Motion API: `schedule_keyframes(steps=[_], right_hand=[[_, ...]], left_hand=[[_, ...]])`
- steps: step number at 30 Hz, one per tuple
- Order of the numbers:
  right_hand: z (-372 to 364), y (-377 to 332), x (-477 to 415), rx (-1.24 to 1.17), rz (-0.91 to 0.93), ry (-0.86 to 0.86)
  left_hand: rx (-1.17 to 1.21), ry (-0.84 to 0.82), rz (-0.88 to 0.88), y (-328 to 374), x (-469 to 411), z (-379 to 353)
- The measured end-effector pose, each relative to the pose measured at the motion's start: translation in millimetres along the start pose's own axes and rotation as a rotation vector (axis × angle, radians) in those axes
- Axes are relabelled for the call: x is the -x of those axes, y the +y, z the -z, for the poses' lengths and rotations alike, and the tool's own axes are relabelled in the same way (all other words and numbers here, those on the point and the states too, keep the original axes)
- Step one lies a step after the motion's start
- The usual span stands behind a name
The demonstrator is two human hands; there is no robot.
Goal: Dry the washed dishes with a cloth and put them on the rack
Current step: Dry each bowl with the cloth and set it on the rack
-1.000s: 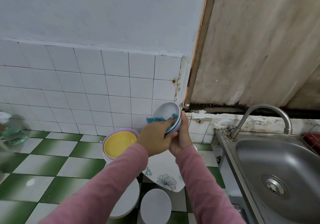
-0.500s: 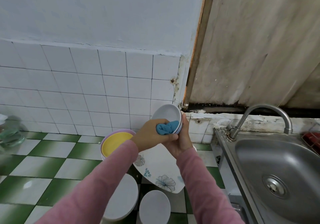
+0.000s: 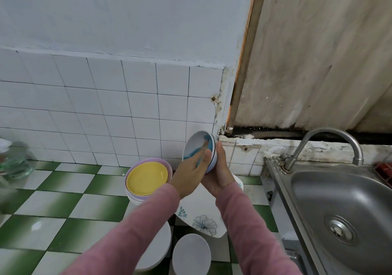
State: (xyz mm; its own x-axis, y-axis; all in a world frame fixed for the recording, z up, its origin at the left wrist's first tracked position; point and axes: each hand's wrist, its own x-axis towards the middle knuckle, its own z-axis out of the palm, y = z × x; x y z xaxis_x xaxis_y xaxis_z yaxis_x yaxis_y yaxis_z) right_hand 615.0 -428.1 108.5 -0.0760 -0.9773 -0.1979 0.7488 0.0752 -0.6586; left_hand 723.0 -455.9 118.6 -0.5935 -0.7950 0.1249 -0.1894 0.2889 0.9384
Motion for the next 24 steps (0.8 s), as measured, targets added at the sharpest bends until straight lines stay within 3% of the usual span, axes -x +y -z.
schedule_keyframes(steps=[3, 5, 7, 12, 19, 24], right_hand=[[5, -3, 2, 0.049, 0.001, -0.010], [7, -4, 2, 0.071, -0.001, 0.005], [7, -7, 2, 0.076, -0.008, 0.010], [10, -10, 5, 0.006, -0.034, 0.038], [28, 0, 6, -0.425, -0.100, 0.113], [25, -1, 13, -0.362, -0.005, 0.178]], left_hand=[[-0.183, -0.105, -0.096, -1, 1, 6], [-0.337, -0.052, -0.178, -2, 2, 6], [-0.339, 0.006, -0.183, -4, 1, 3], [-0.135, 0.061, -0.103, 2, -2, 4], [0.597, 0.062, 0.216, 10, -4, 10], [0.780, 0.107, 0.249, 15, -3, 17]])
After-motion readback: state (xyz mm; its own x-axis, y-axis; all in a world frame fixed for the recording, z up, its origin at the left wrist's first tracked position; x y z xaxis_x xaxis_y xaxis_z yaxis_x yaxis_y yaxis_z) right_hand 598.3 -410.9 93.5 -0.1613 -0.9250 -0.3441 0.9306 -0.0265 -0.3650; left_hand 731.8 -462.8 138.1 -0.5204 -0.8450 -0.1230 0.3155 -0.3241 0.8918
